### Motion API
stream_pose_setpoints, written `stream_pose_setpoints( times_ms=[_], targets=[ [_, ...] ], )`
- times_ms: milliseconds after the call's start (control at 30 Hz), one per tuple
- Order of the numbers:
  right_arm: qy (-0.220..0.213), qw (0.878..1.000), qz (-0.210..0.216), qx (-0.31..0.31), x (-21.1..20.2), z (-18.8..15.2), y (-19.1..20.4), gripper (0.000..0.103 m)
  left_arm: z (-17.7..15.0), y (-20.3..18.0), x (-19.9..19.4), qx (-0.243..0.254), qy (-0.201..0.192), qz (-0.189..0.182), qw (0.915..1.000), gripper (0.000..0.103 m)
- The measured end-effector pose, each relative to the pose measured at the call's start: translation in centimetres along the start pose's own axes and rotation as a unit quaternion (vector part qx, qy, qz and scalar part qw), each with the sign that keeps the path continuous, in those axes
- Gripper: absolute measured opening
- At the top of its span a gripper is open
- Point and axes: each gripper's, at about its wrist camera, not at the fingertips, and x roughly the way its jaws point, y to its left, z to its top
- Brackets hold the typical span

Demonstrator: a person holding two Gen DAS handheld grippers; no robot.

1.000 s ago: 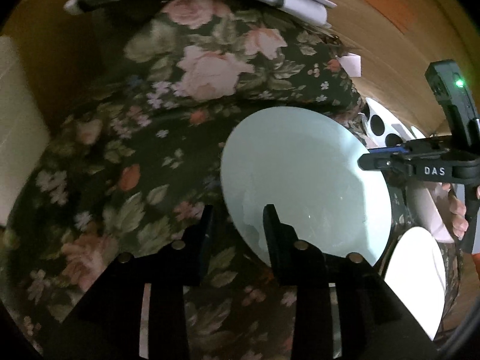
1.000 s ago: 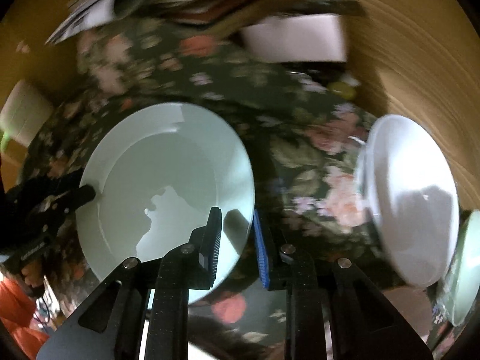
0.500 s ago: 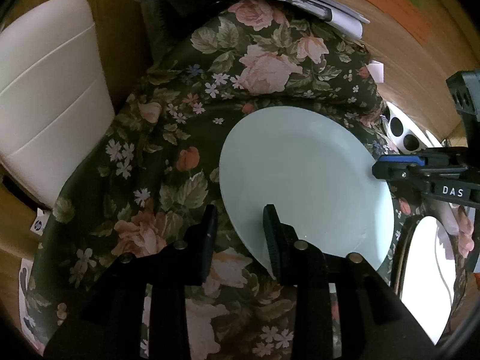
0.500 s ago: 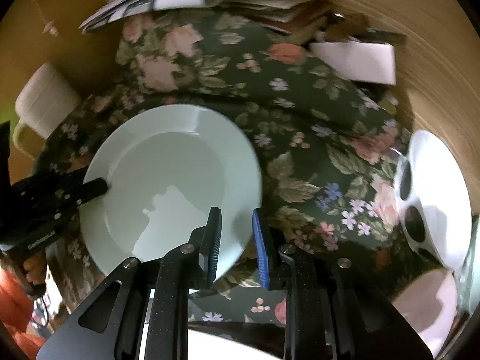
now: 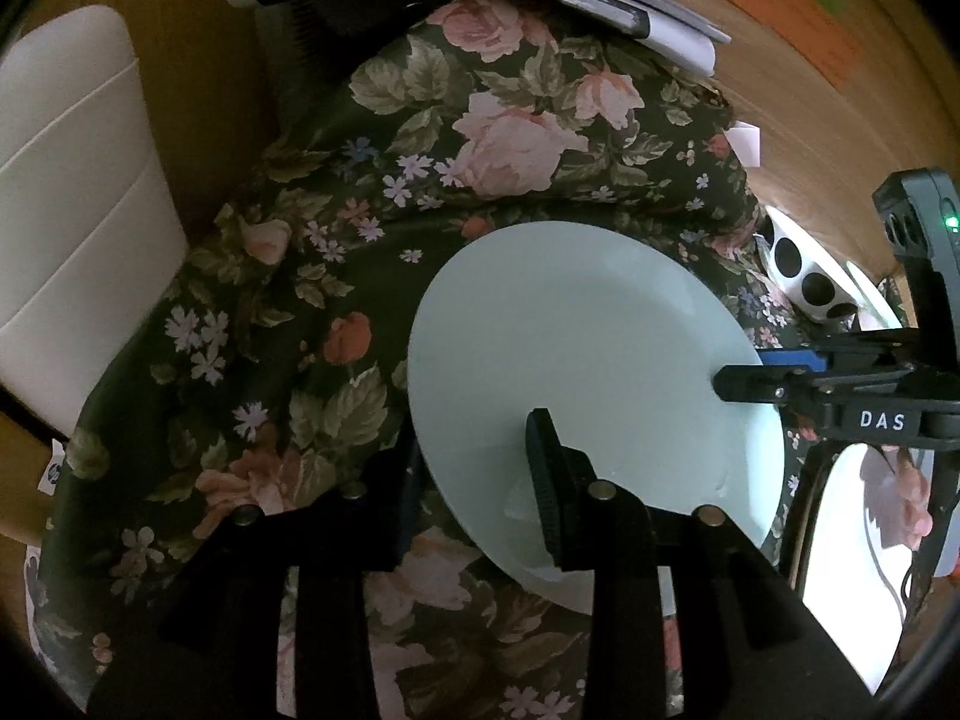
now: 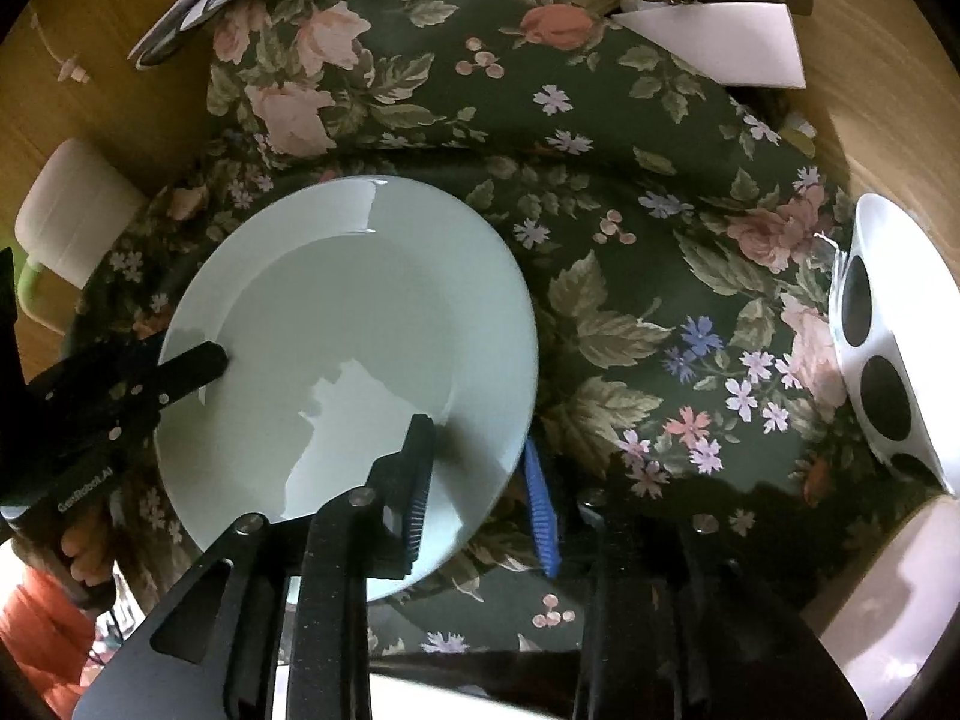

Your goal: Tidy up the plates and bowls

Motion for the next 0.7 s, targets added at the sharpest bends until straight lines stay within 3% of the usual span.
stream_pose_setpoints(
  times_ms=[233,700],
  targets=[
    [-0.012,1.000,-0.002,0.002,0.5,-0.9,1.5,0.029,0.0,-0.2,-0.6,-0.007,-0.009,0.000,0.9999,0.033],
    [-0.068,0.998,0.006,-0.001,-5.5,-3.3,0.3,0.029,-0.4,-2.2,-5.5,0.009,-0.059,-0.006,0.9982,0.033]
  ],
)
